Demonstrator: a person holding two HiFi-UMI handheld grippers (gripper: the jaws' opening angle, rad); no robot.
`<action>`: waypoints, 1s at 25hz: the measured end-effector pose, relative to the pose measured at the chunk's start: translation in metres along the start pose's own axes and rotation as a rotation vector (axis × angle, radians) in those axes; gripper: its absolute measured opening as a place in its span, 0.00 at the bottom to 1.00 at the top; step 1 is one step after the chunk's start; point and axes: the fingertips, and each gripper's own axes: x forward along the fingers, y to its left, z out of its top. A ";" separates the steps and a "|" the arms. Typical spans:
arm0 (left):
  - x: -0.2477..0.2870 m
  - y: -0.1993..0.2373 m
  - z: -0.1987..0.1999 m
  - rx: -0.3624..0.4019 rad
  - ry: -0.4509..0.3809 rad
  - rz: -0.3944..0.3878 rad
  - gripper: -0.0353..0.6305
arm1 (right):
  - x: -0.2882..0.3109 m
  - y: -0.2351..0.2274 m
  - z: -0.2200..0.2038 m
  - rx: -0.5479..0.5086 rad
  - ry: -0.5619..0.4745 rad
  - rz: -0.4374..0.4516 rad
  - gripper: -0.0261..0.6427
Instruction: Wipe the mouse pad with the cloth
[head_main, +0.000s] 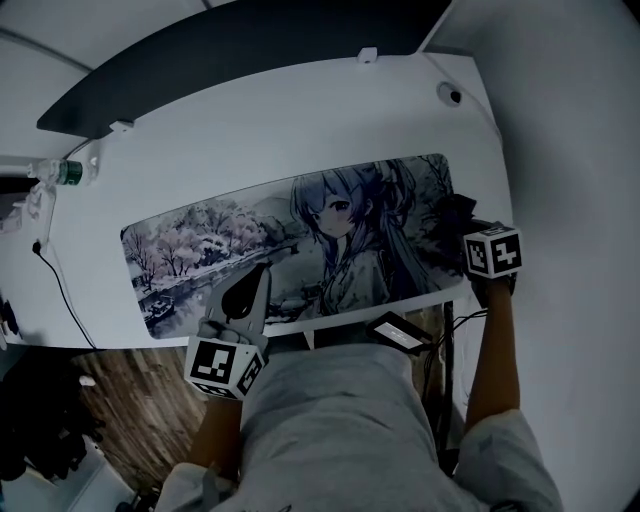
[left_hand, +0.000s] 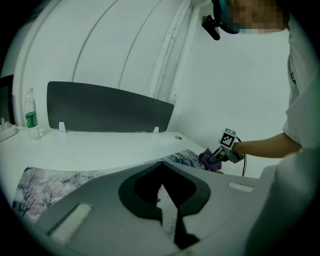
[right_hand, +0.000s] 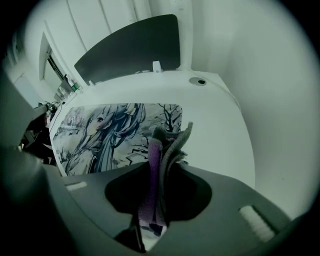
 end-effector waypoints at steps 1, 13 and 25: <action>-0.001 0.000 0.000 -0.002 -0.003 0.006 0.08 | 0.004 0.002 0.000 -0.009 0.000 0.003 0.19; -0.014 0.010 -0.006 0.000 0.003 -0.009 0.08 | 0.008 0.003 0.000 0.030 -0.014 -0.012 0.19; -0.045 0.062 -0.016 -0.014 0.013 0.002 0.08 | 0.016 0.029 0.005 0.009 0.044 -0.125 0.19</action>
